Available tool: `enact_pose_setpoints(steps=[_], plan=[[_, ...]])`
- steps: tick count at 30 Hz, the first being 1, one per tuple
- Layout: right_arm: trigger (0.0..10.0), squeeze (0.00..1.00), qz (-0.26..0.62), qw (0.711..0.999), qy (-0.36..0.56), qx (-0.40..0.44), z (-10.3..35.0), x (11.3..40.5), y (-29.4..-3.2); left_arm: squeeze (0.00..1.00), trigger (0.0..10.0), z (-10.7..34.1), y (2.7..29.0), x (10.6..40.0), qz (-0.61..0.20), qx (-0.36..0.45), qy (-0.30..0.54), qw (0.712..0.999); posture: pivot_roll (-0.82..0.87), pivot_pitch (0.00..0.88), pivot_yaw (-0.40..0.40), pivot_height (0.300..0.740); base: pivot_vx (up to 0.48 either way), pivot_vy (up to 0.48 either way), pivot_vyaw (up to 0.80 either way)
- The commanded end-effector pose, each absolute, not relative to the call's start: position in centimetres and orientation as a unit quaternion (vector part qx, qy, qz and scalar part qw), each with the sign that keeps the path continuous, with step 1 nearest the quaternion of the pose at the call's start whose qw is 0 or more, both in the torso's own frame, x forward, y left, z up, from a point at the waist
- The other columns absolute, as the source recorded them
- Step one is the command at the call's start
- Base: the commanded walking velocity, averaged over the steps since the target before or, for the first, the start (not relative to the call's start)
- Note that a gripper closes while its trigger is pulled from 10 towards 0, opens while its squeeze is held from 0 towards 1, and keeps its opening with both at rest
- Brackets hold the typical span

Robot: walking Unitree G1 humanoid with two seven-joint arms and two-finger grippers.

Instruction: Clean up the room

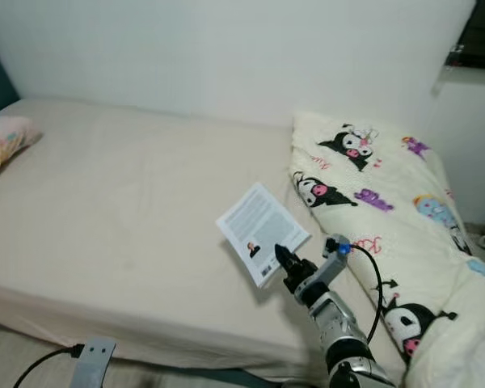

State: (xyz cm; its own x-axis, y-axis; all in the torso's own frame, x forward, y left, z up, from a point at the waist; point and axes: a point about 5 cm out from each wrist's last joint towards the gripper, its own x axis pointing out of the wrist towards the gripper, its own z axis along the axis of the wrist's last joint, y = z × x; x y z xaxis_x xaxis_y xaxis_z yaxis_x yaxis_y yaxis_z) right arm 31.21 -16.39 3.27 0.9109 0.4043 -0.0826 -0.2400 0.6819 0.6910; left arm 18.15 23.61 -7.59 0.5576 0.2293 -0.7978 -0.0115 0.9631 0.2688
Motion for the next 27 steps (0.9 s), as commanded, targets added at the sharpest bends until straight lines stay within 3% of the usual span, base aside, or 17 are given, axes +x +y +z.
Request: enact_pose_setpoints(steps=[1,22,24,25,27], plan=[[0.0,0.00,0.167,0.914,0.114,0.353,3.1,31.1,-16.6,0.00,10.0,-8.2,23.2,17.1,0.052,0.121,0.482,0.866,0.08,0.000,-0.029,0.670,0.000,0.000,0.00],[0.0,0.00,0.005,0.910,0.268,0.317,-3.2,25.5,-19.7,0.00,10.0,-8.6,22.2,16.7,0.035,0.117,0.494,0.861,0.07,0.000,-0.041,0.740,0.000,0.000,0.00],[0.0,0.00,-0.020,0.906,0.300,0.298,-4.1,24.3,-20.1,0.00,10.0,-8.7,22.1,16.6,0.034,0.115,0.499,0.858,0.07,0.000,-0.046,0.740,-0.472,0.000,0.00],[0.0,0.00,-0.059,0.897,0.357,0.254,-5.8,22.0,-20.9,0.00,10.0,-8.9,21.9,16.4,0.034,0.113,0.505,0.855,0.08,0.000,-0.052,0.740,-0.476,0.000,0.00],[0.0,0.00,-0.064,0.895,0.378,0.228,-6.3,21.2,-21.0,0.00,10.0,-8.9,21.9,16.3,0.035,0.112,0.506,0.855,0.08,0.000,-0.055,0.740,-0.476,0.000,0.00]])
